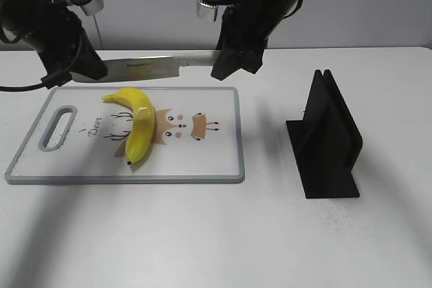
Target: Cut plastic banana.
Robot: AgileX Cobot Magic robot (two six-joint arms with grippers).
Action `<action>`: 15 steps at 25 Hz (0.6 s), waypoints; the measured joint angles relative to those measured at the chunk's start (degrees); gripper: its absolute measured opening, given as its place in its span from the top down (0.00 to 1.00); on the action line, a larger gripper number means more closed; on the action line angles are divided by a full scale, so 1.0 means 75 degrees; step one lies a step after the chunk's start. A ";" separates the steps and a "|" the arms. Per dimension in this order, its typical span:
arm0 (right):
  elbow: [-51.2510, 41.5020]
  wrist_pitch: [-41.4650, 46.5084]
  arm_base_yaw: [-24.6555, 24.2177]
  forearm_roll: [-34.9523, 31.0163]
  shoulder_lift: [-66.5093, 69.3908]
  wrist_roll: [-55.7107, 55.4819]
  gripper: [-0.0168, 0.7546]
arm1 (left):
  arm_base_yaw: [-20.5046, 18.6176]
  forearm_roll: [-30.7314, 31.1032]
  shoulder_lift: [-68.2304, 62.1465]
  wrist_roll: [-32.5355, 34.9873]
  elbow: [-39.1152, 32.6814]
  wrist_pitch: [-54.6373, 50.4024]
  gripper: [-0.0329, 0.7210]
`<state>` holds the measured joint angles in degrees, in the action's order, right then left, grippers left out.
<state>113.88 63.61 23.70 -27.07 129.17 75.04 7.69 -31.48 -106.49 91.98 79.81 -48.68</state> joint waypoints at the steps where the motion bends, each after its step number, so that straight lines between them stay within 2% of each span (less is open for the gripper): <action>1: 0.0033 0.0109 0.0000 0.0017 -0.0006 -0.0006 0.76 | 0.0000 -0.0059 0.0038 -0.0008 0.0000 -0.0095 0.92; 3: 0.0042 0.0273 0.0000 0.0054 -0.0014 -0.0053 0.76 | -0.0008 -0.0266 0.0066 -0.0067 -0.0009 -0.0236 0.86; 4: 0.0042 0.0356 0.0000 0.0112 -0.0014 -0.0097 0.77 | -0.0008 -0.0469 0.0078 -0.0125 -0.0009 -0.0244 0.78; 8: 0.0042 0.0606 0.0006 0.0345 -0.0014 -0.0158 0.77 | 0.0001 -0.0985 0.0192 -0.0234 -0.0009 -0.0239 0.21; 9: 0.0035 0.0630 0.0006 0.0371 -0.0014 -0.0166 0.77 | 0.0001 -0.1052 0.0191 -0.0242 -0.0009 -0.0160 0.14; 11: 0.0035 0.0648 0.0006 0.0389 -0.0014 -0.0166 0.77 | 0.0001 -0.1180 0.0199 -0.0261 -0.0009 0.0025 0.09; 15: 0.0035 0.0648 0.0006 0.0392 -0.0014 -0.0385 0.77 | 0.0001 -0.1423 0.0473 -0.0332 -0.0009 0.0192 0.06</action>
<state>114.14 68.47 23.74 -24.12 129.06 72.15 7.69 -42.16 -102.94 89.49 79.74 -47.24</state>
